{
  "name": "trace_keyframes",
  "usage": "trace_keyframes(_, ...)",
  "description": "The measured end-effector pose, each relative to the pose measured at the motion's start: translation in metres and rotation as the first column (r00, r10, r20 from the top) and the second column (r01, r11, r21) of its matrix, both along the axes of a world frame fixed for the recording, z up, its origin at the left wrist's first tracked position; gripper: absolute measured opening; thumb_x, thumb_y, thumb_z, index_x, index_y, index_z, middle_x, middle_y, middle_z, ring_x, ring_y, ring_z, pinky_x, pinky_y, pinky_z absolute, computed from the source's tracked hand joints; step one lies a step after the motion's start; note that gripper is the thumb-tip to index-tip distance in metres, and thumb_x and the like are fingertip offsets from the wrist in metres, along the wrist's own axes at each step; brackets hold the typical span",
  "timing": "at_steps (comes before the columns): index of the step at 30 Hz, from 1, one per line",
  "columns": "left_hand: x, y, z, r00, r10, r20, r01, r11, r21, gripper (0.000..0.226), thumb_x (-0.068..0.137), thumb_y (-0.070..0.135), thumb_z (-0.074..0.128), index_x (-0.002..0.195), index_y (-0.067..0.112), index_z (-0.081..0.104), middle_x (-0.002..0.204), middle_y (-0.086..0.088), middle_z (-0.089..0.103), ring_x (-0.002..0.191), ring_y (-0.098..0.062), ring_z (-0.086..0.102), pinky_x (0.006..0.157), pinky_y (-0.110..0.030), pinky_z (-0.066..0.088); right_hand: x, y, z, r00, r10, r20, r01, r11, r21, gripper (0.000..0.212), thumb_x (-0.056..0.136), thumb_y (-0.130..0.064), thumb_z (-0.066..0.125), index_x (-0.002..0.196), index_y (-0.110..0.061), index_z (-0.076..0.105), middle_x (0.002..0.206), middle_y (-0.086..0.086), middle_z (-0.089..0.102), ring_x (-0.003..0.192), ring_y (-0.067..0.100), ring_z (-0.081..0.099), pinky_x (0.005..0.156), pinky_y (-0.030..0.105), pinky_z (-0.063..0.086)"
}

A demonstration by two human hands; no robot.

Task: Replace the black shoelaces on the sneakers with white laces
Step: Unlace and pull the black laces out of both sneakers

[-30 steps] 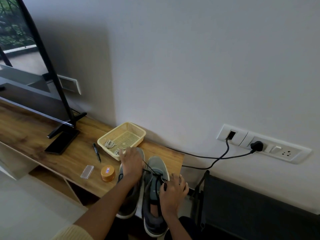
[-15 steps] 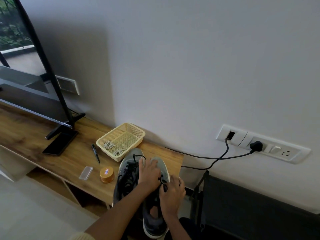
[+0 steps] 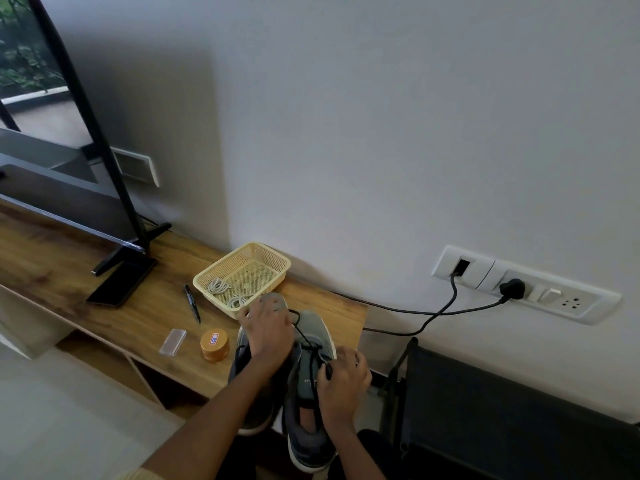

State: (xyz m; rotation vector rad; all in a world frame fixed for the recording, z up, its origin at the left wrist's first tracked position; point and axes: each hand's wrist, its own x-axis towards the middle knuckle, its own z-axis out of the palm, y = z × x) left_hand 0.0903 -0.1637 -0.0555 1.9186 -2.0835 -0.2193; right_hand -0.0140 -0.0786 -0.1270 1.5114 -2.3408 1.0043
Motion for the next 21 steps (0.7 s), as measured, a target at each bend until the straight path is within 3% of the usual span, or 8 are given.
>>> trace_keyframes(3,0.015,-0.005,-0.003,0.961,0.201,-0.191,-0.195,0.979,0.05,0.011,0.087,0.021,0.056,0.082,0.022,0.066,0.123,0.003,0.053,0.126,-0.022,0.033,0.106,-0.045,0.014,0.001,0.0,0.0,1.0,0.02,0.011,-0.02,1.0,0.024,0.032,0.048,-0.007,0.088,0.074,-0.01,0.069,0.094,0.004,0.066,0.098,0.025,0.053,0.071,0.045,0.051)
trace_keyframes(7,0.017,-0.001,-0.005,0.822,0.409,-0.396,-0.391,0.911,0.13,0.006,0.088,0.017,0.056,0.088,0.019,0.062,0.117,-0.002,0.055,0.122,-0.025,0.039,0.107,-0.047,0.016,0.0,0.0,-0.001,0.999,0.019,0.028,-0.02,0.998,0.057,0.03,0.051,-0.009,0.088,0.074,-0.011,0.069,0.095,0.002,0.066,0.095,0.027,0.059,0.072,0.045,0.052)
trace_keyframes(10,0.009,0.011,-0.004,0.923,0.26,-0.285,-0.271,0.963,-0.001,0.026,0.081,0.011,0.055,0.105,0.021,0.058,0.123,-0.002,0.053,0.123,-0.024,0.04,0.105,-0.045,0.021,0.0,0.0,-0.002,0.998,-0.005,0.063,0.0,0.997,0.08,0.028,0.051,-0.01,0.088,0.072,-0.011,0.069,0.095,0.002,0.066,0.095,0.028,0.059,0.071,0.044,0.051)
trace_keyframes(13,-0.009,0.024,-0.004,0.988,-0.062,-0.141,0.057,0.997,-0.044,0.046,0.077,0.014,0.052,0.121,0.027,0.049,0.139,0.0,0.037,0.134,-0.023,0.024,0.111,-0.045,0.013,0.0,0.0,-0.004,0.997,-0.025,0.079,0.017,0.995,0.095,0.028,0.05,-0.011,0.089,0.07,-0.011,0.069,0.094,0.002,0.066,0.093,0.029,0.061,0.07,0.044,0.052)
trace_keyframes(16,-0.026,0.027,-0.009,0.968,-0.249,-0.005,0.249,0.965,0.083,0.031,0.084,0.025,0.052,0.115,0.03,0.054,0.147,0.003,0.025,0.141,-0.025,0.008,0.113,-0.049,0.001,0.0,0.001,-0.005,0.995,-0.039,0.093,0.031,0.996,0.087,0.027,0.052,-0.014,0.089,0.072,-0.013,0.071,0.097,-0.001,0.066,0.097,0.024,0.055,0.071,0.043,0.052)
trace_keyframes(21,-0.035,0.026,-0.02,0.923,-0.312,0.226,0.277,0.945,0.173,0.025,0.093,0.035,0.052,0.116,0.028,0.06,0.153,0.0,0.02,0.144,-0.027,0.002,0.113,-0.052,-0.004,0.0,0.001,-0.008,0.995,-0.039,0.09,0.03,0.994,0.102,0.025,0.053,-0.016,0.089,0.071,-0.013,0.071,0.099,-0.001,0.066,0.099,0.022,0.049,0.071,0.044,0.052)
